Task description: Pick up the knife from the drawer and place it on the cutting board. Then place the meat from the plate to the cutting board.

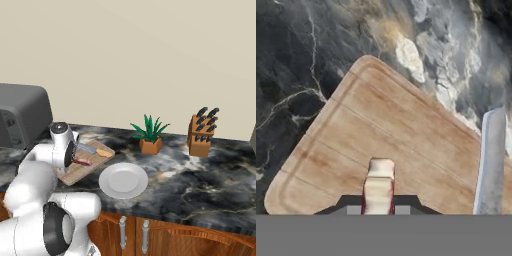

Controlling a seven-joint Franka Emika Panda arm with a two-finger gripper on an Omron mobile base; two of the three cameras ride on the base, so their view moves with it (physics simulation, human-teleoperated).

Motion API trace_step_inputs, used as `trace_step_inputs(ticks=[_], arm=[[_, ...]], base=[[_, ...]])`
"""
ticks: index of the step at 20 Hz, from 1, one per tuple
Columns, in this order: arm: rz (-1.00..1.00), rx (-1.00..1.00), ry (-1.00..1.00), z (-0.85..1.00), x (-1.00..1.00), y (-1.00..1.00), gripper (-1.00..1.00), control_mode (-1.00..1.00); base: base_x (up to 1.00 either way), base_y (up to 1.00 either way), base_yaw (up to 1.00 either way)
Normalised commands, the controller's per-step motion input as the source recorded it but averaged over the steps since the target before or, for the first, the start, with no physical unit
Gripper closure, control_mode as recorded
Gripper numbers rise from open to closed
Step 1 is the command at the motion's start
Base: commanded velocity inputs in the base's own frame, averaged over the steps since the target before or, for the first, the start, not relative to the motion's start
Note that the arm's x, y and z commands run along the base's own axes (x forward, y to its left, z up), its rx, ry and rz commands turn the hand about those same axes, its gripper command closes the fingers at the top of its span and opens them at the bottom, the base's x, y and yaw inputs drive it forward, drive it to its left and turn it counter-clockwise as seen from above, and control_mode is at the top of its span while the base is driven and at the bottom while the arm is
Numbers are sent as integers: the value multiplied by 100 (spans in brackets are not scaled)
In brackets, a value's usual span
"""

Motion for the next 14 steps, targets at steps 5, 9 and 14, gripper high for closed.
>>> trace_step_inputs(ticks=[5,9,14], arm=[[7,0,8,-17,45,25,100,-100],[6,0,10,-9,47,26,100,-100],[2,0,5,-16,28,19,100,-100]], base=[[0,0,0],[0,0,0],[0,0,0]])
